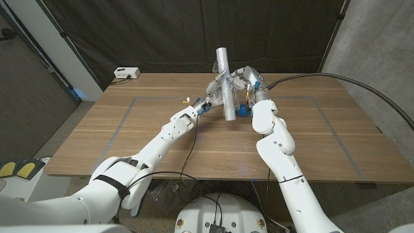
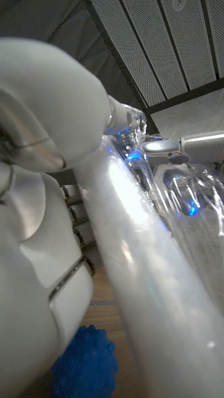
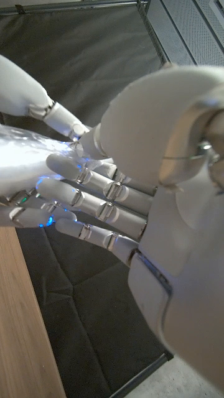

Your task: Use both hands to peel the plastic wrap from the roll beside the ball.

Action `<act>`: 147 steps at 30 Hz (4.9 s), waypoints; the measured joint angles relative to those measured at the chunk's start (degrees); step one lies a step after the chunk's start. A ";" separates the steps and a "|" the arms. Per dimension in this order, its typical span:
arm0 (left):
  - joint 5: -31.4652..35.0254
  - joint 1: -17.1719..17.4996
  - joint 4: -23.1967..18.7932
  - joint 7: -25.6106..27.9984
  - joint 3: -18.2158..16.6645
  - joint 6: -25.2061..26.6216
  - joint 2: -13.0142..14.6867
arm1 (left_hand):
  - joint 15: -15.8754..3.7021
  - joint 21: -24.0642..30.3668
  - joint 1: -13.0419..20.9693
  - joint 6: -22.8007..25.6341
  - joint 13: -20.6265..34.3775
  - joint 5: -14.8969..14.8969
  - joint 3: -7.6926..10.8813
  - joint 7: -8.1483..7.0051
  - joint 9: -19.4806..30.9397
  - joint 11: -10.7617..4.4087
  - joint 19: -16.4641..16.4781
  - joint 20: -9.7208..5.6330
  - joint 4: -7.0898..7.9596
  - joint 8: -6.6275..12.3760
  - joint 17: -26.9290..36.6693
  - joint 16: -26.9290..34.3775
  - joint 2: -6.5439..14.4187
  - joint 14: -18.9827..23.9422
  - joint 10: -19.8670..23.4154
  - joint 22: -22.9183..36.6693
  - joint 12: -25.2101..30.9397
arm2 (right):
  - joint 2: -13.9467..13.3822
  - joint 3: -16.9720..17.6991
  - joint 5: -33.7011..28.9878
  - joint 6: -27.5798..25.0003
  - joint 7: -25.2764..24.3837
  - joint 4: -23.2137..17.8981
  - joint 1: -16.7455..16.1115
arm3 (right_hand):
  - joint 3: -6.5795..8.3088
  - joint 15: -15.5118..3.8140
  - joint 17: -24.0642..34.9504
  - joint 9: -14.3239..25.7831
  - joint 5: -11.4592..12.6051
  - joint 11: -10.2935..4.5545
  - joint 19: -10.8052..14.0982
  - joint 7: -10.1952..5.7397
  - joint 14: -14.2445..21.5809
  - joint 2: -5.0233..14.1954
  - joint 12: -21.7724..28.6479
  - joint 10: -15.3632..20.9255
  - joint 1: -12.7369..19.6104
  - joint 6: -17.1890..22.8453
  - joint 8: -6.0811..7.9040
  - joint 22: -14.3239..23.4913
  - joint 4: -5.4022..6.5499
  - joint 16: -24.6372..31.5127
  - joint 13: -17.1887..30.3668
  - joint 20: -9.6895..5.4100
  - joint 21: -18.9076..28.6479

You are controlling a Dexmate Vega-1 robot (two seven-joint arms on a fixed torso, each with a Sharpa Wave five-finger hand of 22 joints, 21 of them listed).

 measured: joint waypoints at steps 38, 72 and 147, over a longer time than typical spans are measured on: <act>-4.18 0.36 3.04 -11.98 0.78 6.26 -0.58 | 1.96 -12.36 -5.45 -17.93 -4.60 2.52 -9.37 -0.94 -1.59 4.33 -7.35 9.64 1.32 -7.65 -0.90 0.06 3.57 -18.90 -14.50 0.53 -11.52 | 2.62 -1.83 -2.74 1.38 -8.73 -1.40 -2.59 | -0.55 -0.82 2.93 1.65 -0.44 0.62 0.19 1.30 1.84 0.20 2.05 2.04 1.74 1.34 0.47 1.83 -0.08 1.91 4.95 0.20 6.82; -1.11 -3.43 13.08 -21.54 0.81 3.22 -1.42 | 2.15 -14.87 -5.93 -19.98 -4.59 2.50 -11.28 -0.95 -1.16 4.91 -9.94 10.96 1.34 -8.09 -1.06 0.06 2.05 -22.56 -15.71 0.51 -13.03 | 6.33 -4.51 -6.34 0.55 -27.97 5.83 -0.33 | -1.42 -0.95 3.45 3.06 -0.48 0.00 -0.24 1.64 2.17 0.28 2.04 2.66 2.27 1.42 0.69 2.62 0.16 2.40 6.09 0.20 11.41; 3.82 -10.33 30.40 -31.74 -2.91 -6.96 -6.43 | 4.23 -21.47 -3.58 -28.07 -4.83 5.56 -16.43 -2.48 -1.86 5.86 -17.90 13.20 -0.65 -11.07 -1.60 0.21 -0.59 -29.33 -23.17 0.75 -17.05 | 4.00 -9.29 -14.83 -3.99 -52.29 9.86 2.31 | -2.68 -1.22 3.45 3.49 -0.49 -0.11 -2.70 1.20 2.86 0.22 0.26 3.39 1.96 2.27 -0.55 0.33 0.47 2.00 7.07 0.41 19.88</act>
